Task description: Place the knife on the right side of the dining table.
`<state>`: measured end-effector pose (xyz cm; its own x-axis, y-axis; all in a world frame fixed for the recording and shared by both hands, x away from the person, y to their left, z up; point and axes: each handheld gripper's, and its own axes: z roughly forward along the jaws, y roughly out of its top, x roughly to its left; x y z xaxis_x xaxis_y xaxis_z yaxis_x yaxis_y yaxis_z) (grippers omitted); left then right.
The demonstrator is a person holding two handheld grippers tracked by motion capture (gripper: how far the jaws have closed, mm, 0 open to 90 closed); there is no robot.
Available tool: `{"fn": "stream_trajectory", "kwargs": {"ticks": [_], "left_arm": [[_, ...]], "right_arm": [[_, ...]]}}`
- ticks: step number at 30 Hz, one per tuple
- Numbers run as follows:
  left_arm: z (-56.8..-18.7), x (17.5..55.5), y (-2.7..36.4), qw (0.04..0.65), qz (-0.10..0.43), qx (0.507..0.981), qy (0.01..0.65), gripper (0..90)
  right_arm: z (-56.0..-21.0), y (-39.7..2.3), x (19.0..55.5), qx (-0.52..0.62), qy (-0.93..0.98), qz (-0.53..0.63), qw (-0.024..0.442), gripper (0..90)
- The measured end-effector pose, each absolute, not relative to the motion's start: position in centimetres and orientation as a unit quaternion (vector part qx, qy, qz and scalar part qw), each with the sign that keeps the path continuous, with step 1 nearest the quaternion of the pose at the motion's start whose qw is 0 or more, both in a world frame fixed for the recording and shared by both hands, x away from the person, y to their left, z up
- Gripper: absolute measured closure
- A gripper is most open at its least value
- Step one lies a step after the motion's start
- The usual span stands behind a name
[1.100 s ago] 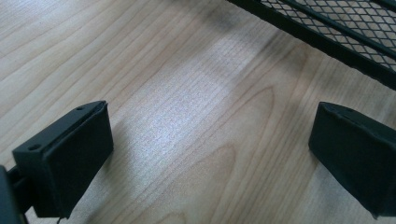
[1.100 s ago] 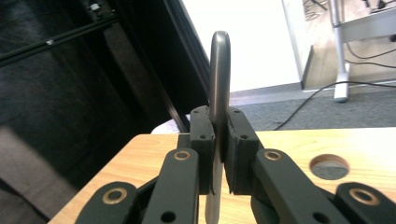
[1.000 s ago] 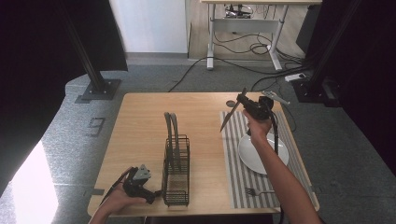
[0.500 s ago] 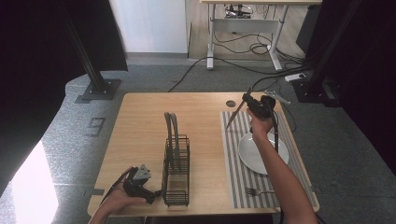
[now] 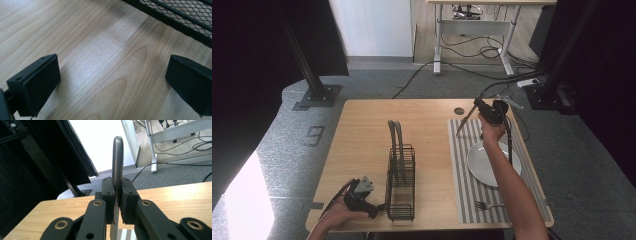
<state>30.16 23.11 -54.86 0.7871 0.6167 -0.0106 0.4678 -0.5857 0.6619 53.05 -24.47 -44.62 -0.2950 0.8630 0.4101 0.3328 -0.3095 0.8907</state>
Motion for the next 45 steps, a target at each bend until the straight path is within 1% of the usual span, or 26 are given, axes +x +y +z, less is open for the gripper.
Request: {"fn": "stream_trajectory", "kwargs": {"ticks": [13, 24, 45], "left_arm": [[-54.9, 30.2, 23.1, 0.336, 0.111, 0.884, 0.307, 0.0], [-54.9, 30.2, 23.1, 0.336, 0.111, 0.884, 0.307, 0.0], [-54.9, 30.2, 23.1, 0.336, 0.110, 0.883, 0.307, 0.0]], "right_arm": [[-45.2, -24.9, 53.0, 0.554, 0.535, 0.594, 0.234, 82.7], [-45.8, -27.3, 52.5, 0.571, 0.540, 0.574, 0.229, 80.1], [-46.8, -29.8, 51.9, 0.597, 0.548, 0.541, 0.225, 75.6]]}}
